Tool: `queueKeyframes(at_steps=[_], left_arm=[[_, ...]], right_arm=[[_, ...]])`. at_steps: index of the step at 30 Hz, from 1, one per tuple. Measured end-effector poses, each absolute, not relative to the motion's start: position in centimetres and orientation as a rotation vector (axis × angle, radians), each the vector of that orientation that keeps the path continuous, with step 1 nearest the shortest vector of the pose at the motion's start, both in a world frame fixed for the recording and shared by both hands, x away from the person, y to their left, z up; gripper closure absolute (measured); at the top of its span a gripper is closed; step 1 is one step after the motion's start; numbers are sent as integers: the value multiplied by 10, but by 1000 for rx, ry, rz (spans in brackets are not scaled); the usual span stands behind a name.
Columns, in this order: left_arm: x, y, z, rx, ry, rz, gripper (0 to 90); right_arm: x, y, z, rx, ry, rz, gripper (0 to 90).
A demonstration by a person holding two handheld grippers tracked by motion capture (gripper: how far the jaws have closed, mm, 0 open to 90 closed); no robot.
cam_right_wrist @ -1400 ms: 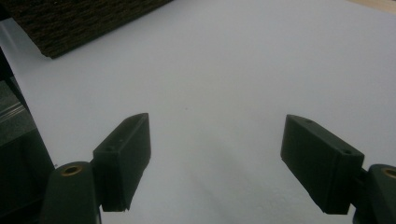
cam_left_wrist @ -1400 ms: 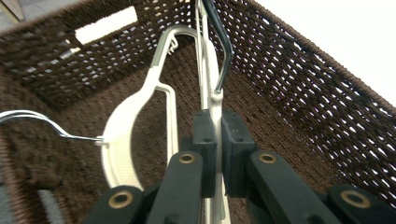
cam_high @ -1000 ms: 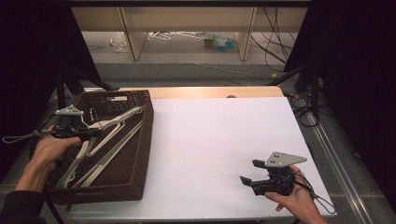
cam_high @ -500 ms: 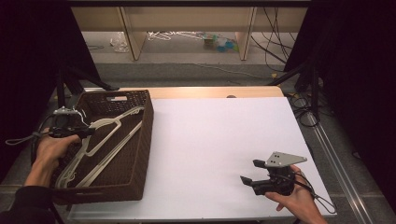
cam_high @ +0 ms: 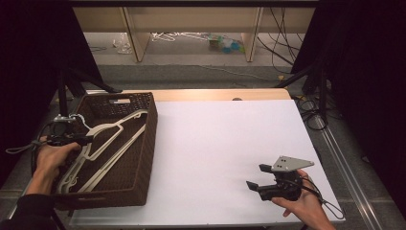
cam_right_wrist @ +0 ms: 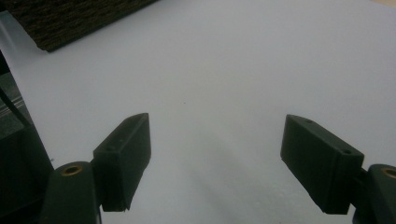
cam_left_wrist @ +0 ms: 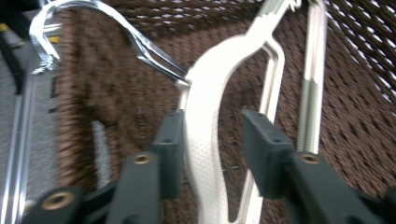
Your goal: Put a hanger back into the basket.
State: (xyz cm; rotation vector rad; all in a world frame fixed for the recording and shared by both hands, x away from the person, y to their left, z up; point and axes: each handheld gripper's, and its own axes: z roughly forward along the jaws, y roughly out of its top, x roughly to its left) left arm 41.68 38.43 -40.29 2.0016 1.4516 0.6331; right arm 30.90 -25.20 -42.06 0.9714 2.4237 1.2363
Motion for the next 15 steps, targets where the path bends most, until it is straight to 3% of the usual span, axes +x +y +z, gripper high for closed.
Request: queueKeyframes(at_steps=[3,15], left_arm=[[410,380,-397,1950,1484,637,531],[383,338,-375,1808,1307,656,386]], right_arm=[[309,-252,-421,959,2419,1238,252],[310,-253,-420,965,2413,1243,252]])
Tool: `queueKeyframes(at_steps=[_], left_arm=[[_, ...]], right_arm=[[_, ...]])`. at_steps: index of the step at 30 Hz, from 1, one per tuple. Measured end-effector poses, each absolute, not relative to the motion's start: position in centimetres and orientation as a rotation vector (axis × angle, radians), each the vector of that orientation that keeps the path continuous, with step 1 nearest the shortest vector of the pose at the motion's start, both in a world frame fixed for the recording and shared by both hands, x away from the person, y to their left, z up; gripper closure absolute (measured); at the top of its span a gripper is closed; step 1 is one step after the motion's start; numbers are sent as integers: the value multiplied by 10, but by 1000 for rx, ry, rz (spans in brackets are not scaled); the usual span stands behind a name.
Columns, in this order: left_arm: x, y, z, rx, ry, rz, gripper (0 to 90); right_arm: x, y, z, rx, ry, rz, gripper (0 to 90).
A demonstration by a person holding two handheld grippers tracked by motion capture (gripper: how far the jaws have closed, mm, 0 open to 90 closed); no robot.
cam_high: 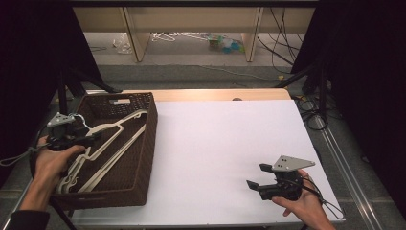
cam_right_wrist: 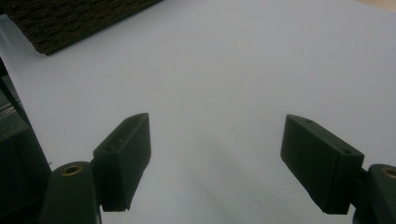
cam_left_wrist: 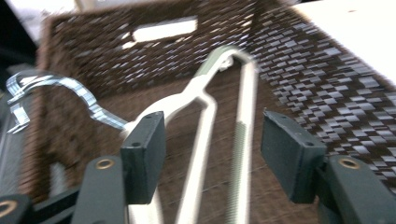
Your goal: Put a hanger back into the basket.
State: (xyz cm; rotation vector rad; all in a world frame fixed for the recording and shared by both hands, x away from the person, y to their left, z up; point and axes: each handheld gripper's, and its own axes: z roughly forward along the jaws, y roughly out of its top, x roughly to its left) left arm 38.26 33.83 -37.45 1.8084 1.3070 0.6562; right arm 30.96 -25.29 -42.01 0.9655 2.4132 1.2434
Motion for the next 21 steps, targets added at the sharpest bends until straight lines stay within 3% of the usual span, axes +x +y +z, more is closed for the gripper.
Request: queueKeyframes(at_steps=[21], left_arm=[[350,248,-366,1781,956,617,261]], right_arm=[[309,-254,-418,950,2362,1287,229]])
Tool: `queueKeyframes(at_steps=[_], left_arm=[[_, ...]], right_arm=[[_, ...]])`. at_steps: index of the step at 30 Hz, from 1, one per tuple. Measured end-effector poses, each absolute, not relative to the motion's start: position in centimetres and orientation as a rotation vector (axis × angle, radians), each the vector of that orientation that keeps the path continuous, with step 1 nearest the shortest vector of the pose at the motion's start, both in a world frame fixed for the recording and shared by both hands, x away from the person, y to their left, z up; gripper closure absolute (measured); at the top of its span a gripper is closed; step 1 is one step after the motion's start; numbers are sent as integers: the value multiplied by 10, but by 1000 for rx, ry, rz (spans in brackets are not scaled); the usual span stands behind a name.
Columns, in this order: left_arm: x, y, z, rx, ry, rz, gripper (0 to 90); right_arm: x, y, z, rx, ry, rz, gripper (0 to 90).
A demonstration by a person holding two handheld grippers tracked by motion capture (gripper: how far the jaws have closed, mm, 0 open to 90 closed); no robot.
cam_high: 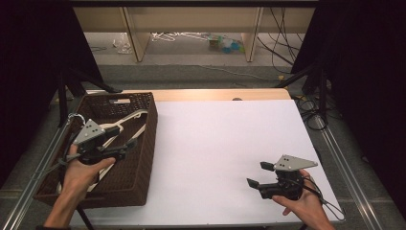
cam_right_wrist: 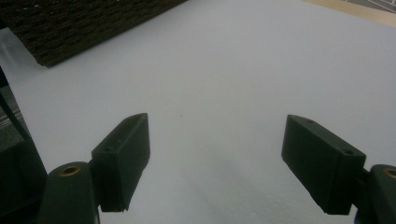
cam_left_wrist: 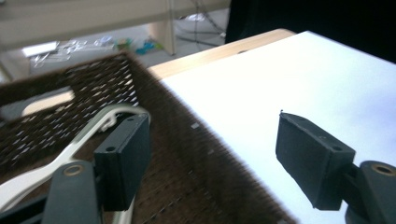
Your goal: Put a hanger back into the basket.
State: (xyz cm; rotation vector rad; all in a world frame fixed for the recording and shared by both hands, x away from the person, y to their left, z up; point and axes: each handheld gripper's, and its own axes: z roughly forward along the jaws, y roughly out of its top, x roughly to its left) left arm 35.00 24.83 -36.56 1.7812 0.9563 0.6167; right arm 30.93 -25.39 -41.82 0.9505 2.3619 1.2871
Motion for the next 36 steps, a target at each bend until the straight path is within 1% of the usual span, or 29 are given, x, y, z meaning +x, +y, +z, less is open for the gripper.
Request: queueKeyframes(at_steps=[4,6,11,36], left_arm=[[346,234,-367,1789,926,605,225],[345,226,-367,1801,896,600,191],[340,213,-368,1807,867,601,176],[314,162,-378,1842,765,546,169]], right_arm=[[309,-254,-417,954,2352,1305,214],[309,-255,-417,953,2346,1315,208],[310,-255,-418,941,2341,1326,204],[308,-255,-420,956,2320,1364,201]])
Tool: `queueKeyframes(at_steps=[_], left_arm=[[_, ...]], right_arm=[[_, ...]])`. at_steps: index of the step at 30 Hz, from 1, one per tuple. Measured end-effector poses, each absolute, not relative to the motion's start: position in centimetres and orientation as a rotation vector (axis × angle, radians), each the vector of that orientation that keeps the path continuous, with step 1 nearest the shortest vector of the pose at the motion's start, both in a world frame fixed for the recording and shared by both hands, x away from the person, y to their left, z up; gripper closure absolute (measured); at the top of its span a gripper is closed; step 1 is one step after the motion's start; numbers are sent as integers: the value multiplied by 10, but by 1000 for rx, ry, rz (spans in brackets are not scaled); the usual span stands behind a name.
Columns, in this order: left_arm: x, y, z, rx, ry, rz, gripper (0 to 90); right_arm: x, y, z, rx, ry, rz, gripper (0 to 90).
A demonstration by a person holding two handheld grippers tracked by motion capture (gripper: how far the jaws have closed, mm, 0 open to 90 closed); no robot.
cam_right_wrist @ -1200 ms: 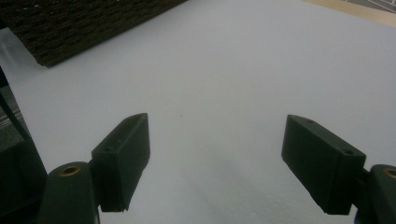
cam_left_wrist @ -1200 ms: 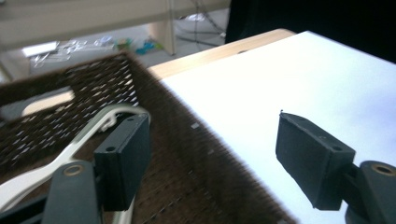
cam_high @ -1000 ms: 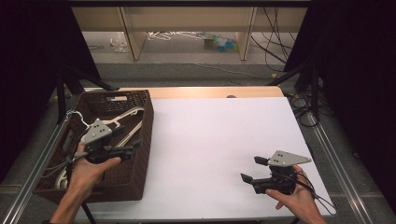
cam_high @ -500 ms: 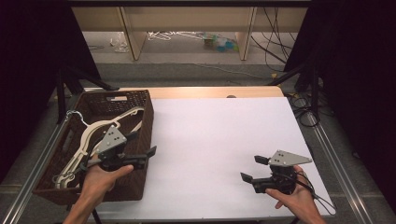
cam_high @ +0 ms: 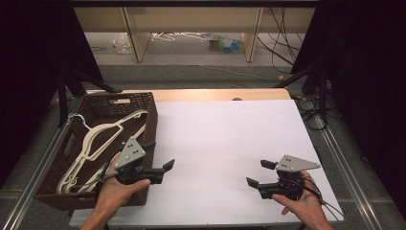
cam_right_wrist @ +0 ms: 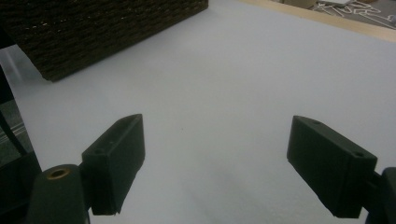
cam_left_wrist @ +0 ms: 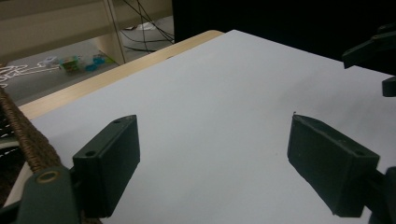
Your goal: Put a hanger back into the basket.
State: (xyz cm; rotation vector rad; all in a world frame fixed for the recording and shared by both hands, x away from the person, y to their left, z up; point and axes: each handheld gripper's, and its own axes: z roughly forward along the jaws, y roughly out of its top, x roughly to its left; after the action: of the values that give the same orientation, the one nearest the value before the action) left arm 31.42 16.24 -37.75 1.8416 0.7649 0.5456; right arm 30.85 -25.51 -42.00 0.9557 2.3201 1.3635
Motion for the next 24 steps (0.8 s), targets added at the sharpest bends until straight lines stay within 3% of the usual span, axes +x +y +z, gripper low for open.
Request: queueKeyframes(at_steps=[24], left_arm=[[287,125,-422,1896,707,450,169]], right_arm=[[297,-251,-422,922,2300,1369,195]])
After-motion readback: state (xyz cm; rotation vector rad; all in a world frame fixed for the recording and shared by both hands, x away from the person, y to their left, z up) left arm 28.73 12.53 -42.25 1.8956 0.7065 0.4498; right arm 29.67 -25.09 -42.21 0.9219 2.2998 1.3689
